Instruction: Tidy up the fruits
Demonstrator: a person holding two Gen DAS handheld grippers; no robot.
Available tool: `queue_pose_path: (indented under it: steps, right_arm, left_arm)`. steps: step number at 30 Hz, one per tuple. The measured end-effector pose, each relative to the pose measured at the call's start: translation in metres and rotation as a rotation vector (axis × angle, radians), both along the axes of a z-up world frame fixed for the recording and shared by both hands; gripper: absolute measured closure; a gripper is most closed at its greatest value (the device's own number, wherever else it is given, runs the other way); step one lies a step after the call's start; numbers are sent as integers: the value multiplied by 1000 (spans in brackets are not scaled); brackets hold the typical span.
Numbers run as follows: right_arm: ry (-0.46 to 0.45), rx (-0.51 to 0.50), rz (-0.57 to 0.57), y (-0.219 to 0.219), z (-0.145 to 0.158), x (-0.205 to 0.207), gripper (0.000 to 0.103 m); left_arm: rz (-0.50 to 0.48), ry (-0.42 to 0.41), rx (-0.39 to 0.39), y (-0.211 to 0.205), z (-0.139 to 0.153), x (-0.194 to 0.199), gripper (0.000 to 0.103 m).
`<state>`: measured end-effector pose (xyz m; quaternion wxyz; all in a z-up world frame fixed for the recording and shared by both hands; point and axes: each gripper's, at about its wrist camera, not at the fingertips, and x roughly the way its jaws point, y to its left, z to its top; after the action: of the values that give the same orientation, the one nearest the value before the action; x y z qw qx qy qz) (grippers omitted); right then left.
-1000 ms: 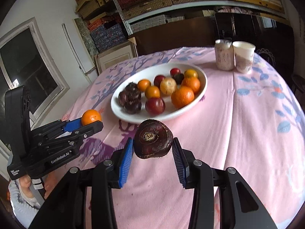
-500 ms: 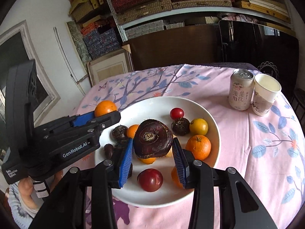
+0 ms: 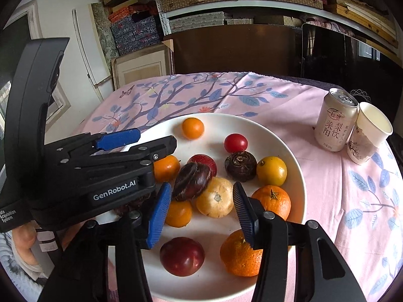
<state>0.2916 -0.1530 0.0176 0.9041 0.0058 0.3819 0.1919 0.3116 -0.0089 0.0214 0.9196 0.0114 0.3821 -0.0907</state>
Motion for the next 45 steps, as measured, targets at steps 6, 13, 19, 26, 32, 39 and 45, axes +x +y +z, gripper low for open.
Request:
queue_pose_path:
  steps: [6, 13, 19, 26, 32, 39, 45]
  right_arm:
    - [-27, 12, 3, -1, 11, -24, 51]
    - [-46, 49, -3, -7, 17, -56, 46]
    - [-61, 48, -17, -10, 11, -88, 40]
    - [-122, 12, -99, -19, -1, -135, 16]
    - [-208, -82, -152, -25, 3, -162, 4]
    - [-184, 11, -147, -38, 6, -160, 4]
    - [-104, 147, -176, -56, 4, -153, 4]
  left_arm:
    - [21, -58, 43, -1, 14, -27, 38]
    - [61, -122, 44, 2, 31, -74, 30]
    - [114, -149, 45, 10, 29, -124, 17]
    - [176, -204, 92, 12, 25, -180, 5]
    - [164, -161, 46, 16, 19, -196, 5]
    - [227, -171, 167, 10, 19, -195, 5]
    - [161, -176, 162, -2, 19, -201, 5]
